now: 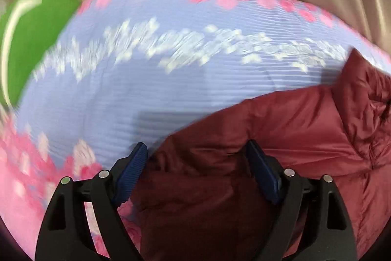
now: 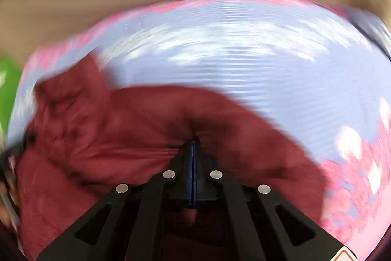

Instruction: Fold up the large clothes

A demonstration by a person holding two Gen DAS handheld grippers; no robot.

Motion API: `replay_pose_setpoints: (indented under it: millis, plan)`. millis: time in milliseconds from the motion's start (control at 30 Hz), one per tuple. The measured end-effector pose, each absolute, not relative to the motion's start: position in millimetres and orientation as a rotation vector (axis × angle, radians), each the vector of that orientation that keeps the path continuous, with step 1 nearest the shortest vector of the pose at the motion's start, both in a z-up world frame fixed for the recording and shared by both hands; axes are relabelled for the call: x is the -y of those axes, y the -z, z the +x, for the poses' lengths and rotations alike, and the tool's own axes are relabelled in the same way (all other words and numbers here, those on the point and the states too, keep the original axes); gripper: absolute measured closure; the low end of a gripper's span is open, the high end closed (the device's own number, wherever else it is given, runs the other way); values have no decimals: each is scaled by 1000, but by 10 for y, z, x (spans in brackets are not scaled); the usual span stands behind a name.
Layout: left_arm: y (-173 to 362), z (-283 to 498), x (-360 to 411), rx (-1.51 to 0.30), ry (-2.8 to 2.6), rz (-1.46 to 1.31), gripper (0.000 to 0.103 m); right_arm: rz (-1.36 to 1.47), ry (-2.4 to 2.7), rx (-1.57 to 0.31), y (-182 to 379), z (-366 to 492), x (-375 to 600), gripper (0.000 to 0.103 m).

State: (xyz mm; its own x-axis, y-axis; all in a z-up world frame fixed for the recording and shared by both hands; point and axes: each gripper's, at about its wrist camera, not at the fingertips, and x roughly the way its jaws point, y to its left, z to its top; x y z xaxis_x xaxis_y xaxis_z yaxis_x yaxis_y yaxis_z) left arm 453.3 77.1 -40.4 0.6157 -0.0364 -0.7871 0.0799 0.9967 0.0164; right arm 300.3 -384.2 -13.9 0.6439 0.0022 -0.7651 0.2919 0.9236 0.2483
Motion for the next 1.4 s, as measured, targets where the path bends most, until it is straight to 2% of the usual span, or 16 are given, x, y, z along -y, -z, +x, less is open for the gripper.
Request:
replay_pose_setpoints:
  millis: [100, 167, 267, 400, 533, 633, 667, 733, 800, 867, 900, 1067, 1167, 1233, 1300, 1400]
  plan:
    - [374, 4450, -795, -882, 40, 60, 22, 452, 213, -828, 82, 2784, 4009, 103]
    - [303, 4307, -712, -847, 21, 101, 23, 410, 162, -812, 19, 2604, 3894, 94]
    - [270, 4204, -669, -823, 6, 153, 22, 288, 240, -877, 217, 2513, 3886, 103]
    - [60, 3859, -919, -840, 16, 58, 25, 427, 282, -832, 94, 2114, 4143, 103]
    - [-231, 3243, -1135, -766, 145, -1, 18, 377, 209, -742, -284, 1490, 3905, 80]
    - [-182, 2819, -1028, -796, 192, 58, 18, 354, 169, -721, -305, 1153, 3743, 48]
    - [-113, 2721, -994, -813, 203, 66, 18, 340, 183, -715, -264, 1092, 3701, 46]
    - [59, 2633, -943, -860, 223, 59, 18, 350, 183, -754, -79, 1145, 3664, 46]
    - [236, 2587, -872, -908, 227, 52, 20, 399, 151, -802, 98, 1235, 3632, 62]
    - [309, 2506, -811, -930, 243, 26, 21, 413, 139, -828, 157, 1278, 3572, 92]
    - [313, 2431, -758, -937, 274, 14, 21, 420, 132, -825, 138, 1262, 3551, 97]
    - [447, 2252, -437, -911, 238, 211, 20, 496, 72, -757, -97, 1178, 3571, 100]
    - [486, 2341, -490, -904, 193, 202, 37, 497, 46, -681, -302, 1052, 3562, 101]
    - [455, 2402, -540, -888, 144, 213, 59, 464, 67, -641, -384, 954, 3588, 101]
    - [460, 2491, -620, -887, 98, 198, 66, 447, 101, -669, -287, 969, 3652, 101]
    - [508, 2582, -701, -883, 103, 166, 64, 403, 183, -834, 218, 1182, 3748, 101]
